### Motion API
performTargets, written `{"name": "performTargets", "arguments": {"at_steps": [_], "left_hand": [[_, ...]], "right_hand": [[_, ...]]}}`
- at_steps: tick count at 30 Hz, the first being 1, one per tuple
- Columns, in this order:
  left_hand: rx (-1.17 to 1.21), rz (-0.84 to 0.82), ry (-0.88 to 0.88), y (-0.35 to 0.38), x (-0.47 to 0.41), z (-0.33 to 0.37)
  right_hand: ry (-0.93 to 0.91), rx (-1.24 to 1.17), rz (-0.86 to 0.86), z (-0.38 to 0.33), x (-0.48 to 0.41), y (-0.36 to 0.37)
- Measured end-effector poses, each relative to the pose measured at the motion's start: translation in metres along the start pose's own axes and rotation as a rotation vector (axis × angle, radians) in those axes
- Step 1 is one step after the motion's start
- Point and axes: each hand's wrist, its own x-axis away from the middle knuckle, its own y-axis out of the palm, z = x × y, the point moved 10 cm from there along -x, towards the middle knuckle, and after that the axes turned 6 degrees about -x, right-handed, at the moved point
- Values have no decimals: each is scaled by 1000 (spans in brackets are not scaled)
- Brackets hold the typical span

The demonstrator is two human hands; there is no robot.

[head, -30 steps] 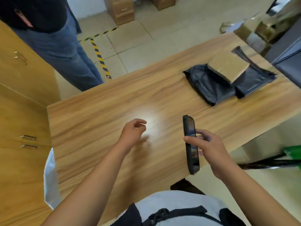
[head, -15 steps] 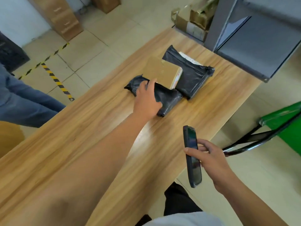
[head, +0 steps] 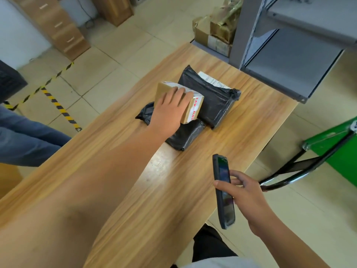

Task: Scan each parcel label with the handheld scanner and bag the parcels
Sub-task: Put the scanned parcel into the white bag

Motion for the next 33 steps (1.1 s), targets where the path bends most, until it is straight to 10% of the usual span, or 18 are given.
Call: {"name": "performTargets", "arguments": {"at_steps": [9,17,25,33], "left_hand": [[396,333,-298,-34,210,-39],[365,191,-673,-6,391,-46],[1083,454,-1715,23,537,-52],[1108,476,-2052,26,588,-36]], "right_hand": [[8,117,-173,-14,-5,68],[9,330,-415,5,9,154],[14,454,-633,26,28,228],[24,503,-714,41,32,256]]}}
